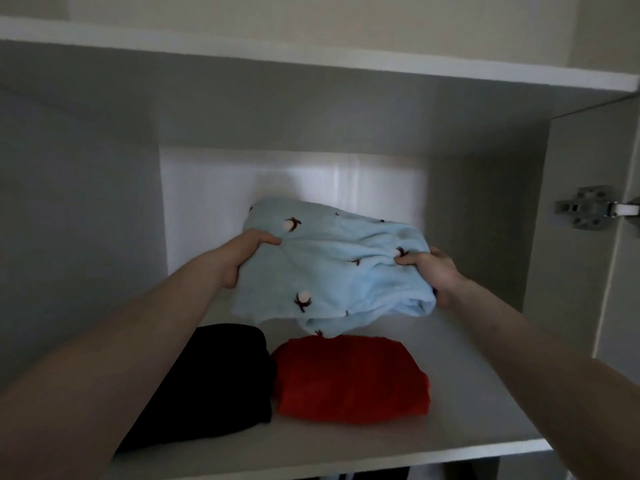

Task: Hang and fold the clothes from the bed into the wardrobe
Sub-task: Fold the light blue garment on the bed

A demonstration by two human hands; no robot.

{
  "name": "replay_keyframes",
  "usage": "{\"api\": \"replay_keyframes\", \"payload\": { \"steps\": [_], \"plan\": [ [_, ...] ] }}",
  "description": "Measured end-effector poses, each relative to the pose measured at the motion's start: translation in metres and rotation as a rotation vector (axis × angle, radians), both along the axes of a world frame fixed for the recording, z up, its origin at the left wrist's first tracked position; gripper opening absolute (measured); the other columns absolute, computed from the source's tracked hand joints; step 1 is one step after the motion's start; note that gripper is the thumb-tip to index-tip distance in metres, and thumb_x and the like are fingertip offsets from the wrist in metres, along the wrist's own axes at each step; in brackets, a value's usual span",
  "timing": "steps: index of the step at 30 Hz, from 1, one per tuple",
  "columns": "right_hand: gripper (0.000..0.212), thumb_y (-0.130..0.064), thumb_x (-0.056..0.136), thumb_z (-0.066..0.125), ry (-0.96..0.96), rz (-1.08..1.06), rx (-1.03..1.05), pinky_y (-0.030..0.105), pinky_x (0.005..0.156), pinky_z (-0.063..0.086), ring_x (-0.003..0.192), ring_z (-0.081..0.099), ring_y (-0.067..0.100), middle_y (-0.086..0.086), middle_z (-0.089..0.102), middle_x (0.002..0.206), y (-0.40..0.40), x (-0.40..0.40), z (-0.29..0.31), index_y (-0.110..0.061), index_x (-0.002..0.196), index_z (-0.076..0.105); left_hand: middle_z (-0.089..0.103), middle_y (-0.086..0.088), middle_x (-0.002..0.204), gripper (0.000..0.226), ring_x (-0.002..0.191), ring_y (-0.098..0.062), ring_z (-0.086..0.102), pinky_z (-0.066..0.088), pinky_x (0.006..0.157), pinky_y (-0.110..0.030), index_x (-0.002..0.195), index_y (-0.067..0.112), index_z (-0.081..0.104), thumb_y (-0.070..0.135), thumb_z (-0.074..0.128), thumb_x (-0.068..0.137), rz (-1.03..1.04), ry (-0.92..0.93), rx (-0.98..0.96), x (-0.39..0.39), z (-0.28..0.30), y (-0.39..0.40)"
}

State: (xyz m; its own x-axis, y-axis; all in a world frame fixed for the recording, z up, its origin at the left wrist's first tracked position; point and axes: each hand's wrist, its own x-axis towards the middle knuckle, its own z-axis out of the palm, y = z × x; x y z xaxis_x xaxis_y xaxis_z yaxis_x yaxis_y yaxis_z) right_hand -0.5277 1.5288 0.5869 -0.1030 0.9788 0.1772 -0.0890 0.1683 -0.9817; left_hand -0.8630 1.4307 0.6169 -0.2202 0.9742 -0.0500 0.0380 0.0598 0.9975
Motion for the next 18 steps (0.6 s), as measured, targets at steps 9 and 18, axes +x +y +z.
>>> {"api": "replay_keyframes", "payload": {
  "steps": [9,18],
  "plan": [
    [0.052,-0.007,0.073,0.085,-0.060,0.033,-0.097,0.045,0.082,0.062,0.093,0.072,0.033,0.012,0.073,0.106,0.110,-0.023,-0.033,-0.015,0.120,0.064,0.076,-0.018,0.109,0.045,0.104,-0.035,0.071,0.057,0.094,-0.045,0.120,0.010,0.071,0.036,0.075,0.083,0.067,-0.007,-0.105,-0.015,-0.041,0.103],
    [0.075,-0.034,0.075,0.089,-0.149,0.060,-0.138,0.041,0.086,0.059,0.107,0.066,0.028,0.006,0.065,0.126,0.178,-0.035,-0.087,-0.023,0.140,0.054,0.077,-0.016,0.108,0.046,0.106,-0.035,0.071,0.054,0.102,-0.051,0.123,0.009,0.068,0.040,0.072,0.090,0.128,-0.005,-0.139,-0.016,-0.095,0.164]
  ]
}}
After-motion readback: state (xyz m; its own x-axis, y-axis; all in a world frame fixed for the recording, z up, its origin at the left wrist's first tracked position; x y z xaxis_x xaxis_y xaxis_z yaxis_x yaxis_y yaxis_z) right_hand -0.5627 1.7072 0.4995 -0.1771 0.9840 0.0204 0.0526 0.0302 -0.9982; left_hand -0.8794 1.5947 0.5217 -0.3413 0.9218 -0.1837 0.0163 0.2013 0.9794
